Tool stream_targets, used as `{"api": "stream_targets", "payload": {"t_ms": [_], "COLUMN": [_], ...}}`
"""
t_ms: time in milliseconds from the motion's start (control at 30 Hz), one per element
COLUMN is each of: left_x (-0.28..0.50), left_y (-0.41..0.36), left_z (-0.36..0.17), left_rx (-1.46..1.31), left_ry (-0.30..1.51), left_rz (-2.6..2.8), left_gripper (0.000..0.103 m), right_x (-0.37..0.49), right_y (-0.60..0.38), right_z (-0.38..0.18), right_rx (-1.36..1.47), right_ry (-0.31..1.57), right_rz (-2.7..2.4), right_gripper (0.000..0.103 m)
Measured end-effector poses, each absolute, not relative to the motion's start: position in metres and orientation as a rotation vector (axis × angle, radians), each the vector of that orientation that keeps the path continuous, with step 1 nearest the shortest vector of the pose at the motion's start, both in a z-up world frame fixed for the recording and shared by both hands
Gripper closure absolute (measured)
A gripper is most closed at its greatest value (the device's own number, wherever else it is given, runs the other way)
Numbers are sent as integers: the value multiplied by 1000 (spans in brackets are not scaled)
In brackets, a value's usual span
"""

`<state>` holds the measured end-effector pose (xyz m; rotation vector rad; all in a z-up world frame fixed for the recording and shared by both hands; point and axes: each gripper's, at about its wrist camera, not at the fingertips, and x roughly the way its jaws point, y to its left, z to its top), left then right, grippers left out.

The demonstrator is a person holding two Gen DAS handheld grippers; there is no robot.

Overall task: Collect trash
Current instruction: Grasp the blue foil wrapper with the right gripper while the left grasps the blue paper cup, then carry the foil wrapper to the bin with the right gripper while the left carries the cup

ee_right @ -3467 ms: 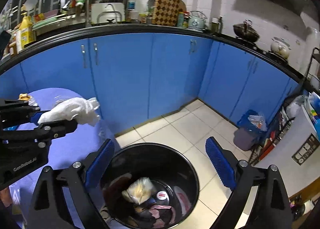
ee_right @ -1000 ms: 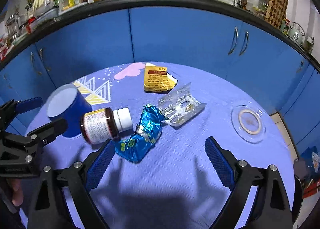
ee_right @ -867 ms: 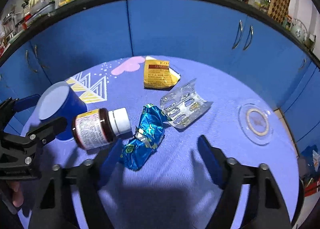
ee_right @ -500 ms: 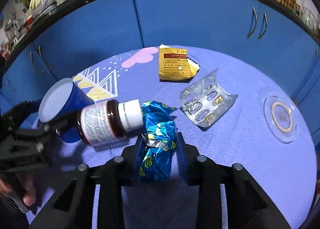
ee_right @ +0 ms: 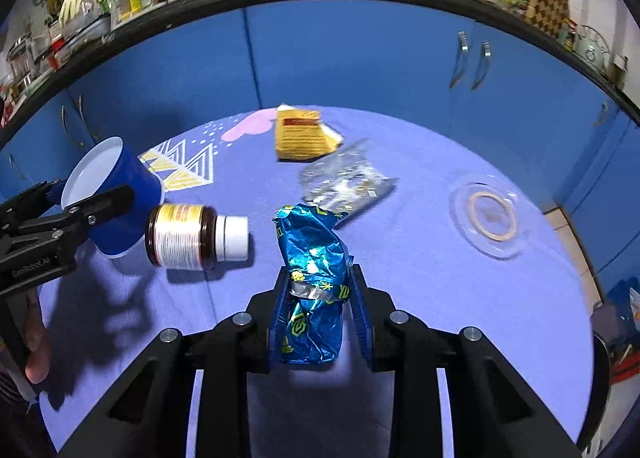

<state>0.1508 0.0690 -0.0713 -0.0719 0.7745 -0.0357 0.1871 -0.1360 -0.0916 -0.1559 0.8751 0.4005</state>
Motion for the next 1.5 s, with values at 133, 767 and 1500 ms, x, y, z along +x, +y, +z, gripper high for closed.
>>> {"api": "stream_targets", "payload": {"t_ms": [133,767,1500], "left_x": [141,128,143], "left_y": [49,-73,-226], "left_z": [-59,-26,-28], "left_rx": [-44,76,195], "left_ry": [752,716,723], "left_rz": [-64,-247,-457], "left_gripper": [26,26,26], "right_x": [176,132,125], "right_y": [-155,-279,-395], "right_z": [-81,-51,-52], "right_rx": [-146,-59,42], "right_ry": [852,769,748], "right_rz": [379,224,68], "right_gripper": [74,74,74]}}
